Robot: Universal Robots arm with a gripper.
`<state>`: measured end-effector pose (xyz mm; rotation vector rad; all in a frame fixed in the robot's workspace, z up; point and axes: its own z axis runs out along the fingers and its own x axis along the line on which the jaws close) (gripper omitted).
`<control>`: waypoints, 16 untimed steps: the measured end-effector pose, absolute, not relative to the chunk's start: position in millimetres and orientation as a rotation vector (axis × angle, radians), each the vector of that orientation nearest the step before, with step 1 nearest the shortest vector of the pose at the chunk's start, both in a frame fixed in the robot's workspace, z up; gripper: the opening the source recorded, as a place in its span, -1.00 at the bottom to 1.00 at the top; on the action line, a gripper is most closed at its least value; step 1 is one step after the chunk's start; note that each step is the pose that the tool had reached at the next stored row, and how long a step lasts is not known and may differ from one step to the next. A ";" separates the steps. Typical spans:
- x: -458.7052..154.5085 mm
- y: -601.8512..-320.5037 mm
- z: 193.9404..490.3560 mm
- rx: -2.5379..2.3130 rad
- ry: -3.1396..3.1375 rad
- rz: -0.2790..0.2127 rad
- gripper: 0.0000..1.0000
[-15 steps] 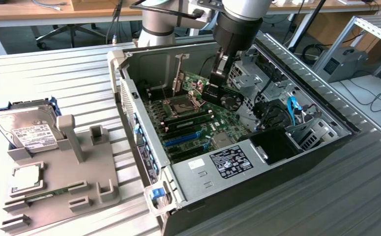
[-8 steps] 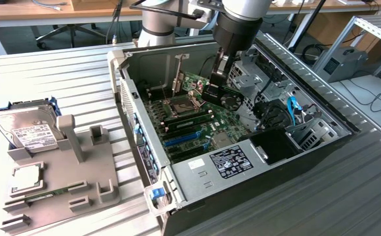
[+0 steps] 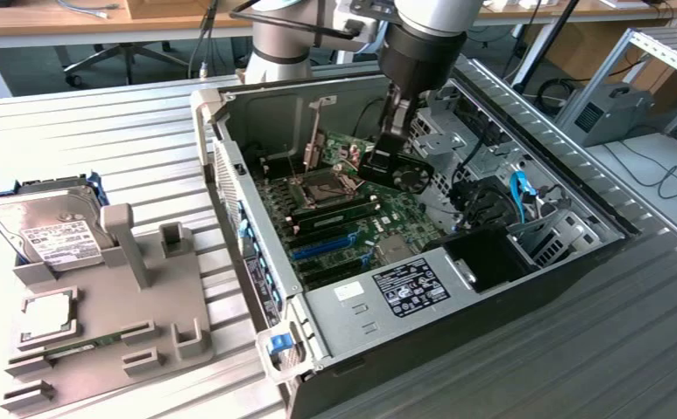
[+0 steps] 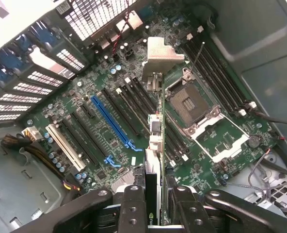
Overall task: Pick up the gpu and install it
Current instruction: 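Insert the gpu into the slot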
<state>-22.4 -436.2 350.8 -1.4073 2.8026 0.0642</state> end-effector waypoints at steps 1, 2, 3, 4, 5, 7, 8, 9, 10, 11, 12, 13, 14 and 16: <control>-22.4 -436.2 350.7 -1.422 2.795 0.064 -0.48; -22.4 -436.2 350.7 -1.441 2.786 0.064 -0.48; -22.4 -436.2 350.6 -1.455 2.779 0.064 -0.48; -22.4 -436.2 350.5 -1.474 2.769 0.064 -0.48; -22.4 -436.2 350.4 -1.492 2.760 0.064 -0.48; -22.4 -436.2 350.3 -1.512 2.749 0.064 -0.48; -22.4 -436.2 350.2 -1.522 2.744 0.065 -0.48; -22.4 -436.2 350.2 -1.525 2.742 0.065 -0.48; -22.4 -436.2 350.2 -1.526 2.742 0.065 -0.48; -22.4 -436.2 350.2 -1.528 2.741 0.065 -0.48; -22.4 -436.2 350.2 -1.529 2.740 0.065 -0.48; -22.4 -436.2 350.2 -1.530 2.740 0.065 -0.48; -22.4 -436.2 350.2 -1.531 2.739 0.065 -0.48; -22.4 -436.2 350.2 -1.534 2.737 0.065 -0.48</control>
